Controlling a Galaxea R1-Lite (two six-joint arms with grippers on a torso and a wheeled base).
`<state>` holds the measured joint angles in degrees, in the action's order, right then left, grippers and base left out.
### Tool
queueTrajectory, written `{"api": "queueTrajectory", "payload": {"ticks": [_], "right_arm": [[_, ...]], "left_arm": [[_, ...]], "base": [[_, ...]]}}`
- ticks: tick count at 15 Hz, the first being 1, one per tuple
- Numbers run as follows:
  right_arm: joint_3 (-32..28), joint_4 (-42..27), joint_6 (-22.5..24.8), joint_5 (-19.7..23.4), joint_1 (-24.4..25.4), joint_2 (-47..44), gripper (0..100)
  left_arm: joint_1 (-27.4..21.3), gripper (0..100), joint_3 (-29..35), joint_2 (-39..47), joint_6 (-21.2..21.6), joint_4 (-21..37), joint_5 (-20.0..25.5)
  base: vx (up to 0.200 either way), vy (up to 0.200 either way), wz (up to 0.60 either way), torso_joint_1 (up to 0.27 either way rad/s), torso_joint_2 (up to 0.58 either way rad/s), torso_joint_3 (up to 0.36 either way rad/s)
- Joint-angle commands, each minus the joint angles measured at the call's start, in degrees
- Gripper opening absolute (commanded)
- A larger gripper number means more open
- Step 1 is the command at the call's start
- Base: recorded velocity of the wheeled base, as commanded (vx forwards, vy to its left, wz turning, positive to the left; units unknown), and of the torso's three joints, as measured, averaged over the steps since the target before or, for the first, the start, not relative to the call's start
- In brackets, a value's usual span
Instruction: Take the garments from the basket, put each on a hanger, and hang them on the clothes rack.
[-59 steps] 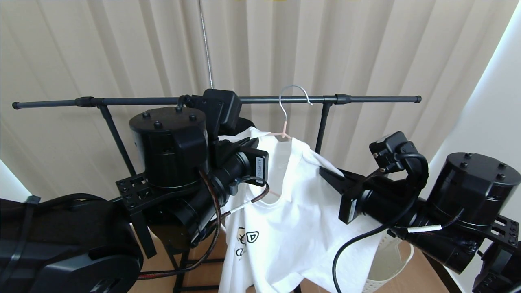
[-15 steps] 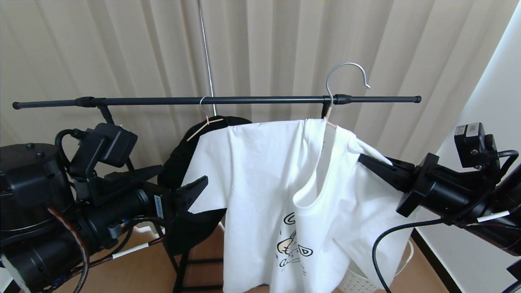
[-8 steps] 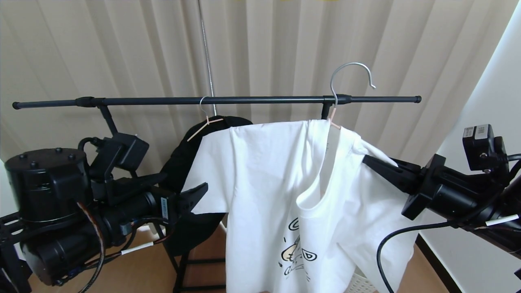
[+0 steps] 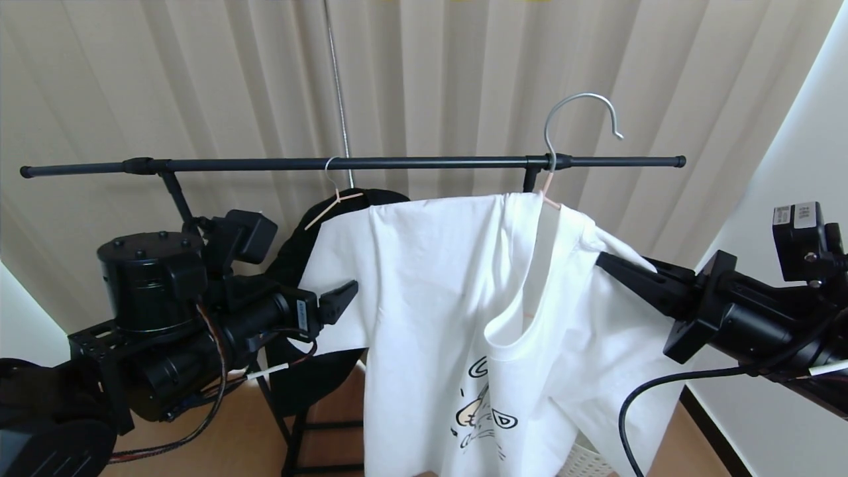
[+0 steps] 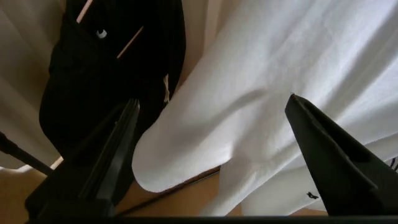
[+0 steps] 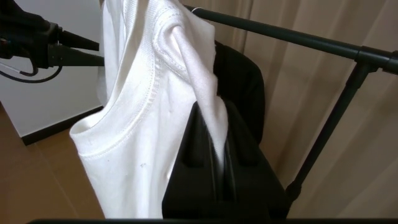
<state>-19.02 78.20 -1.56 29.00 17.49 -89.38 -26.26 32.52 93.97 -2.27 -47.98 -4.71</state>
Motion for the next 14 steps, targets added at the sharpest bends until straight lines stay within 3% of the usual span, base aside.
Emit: {"api": "queueTrajectory", "payload": {"ticks": [1,2,14], "right_arm": [[0.03,0.02,-0.02,0.0,0.0,0.26,0],[-0.05,0.02,-0.02,0.0,0.08,0.26,0],[-0.67,-0.07,-0.11,0.0,-0.62,-0.62,0]], "left_arm": [[-0.02,100,0.43,1.84,-0.19,-0.18,-0.04],[-0.02,0,0.43,2.01,-0.98,-0.27,-0.04],[3.93,0,-6.6,-2.73,-4.32,-0.18,-0.3]], "base": [[0.0,0.0,0.0,0.0,0.0,0.0],[0.0,0.0,0.0,0.0,0.0,0.0],[0.0,0.0,0.0,0.0,0.0,0.0]]}}
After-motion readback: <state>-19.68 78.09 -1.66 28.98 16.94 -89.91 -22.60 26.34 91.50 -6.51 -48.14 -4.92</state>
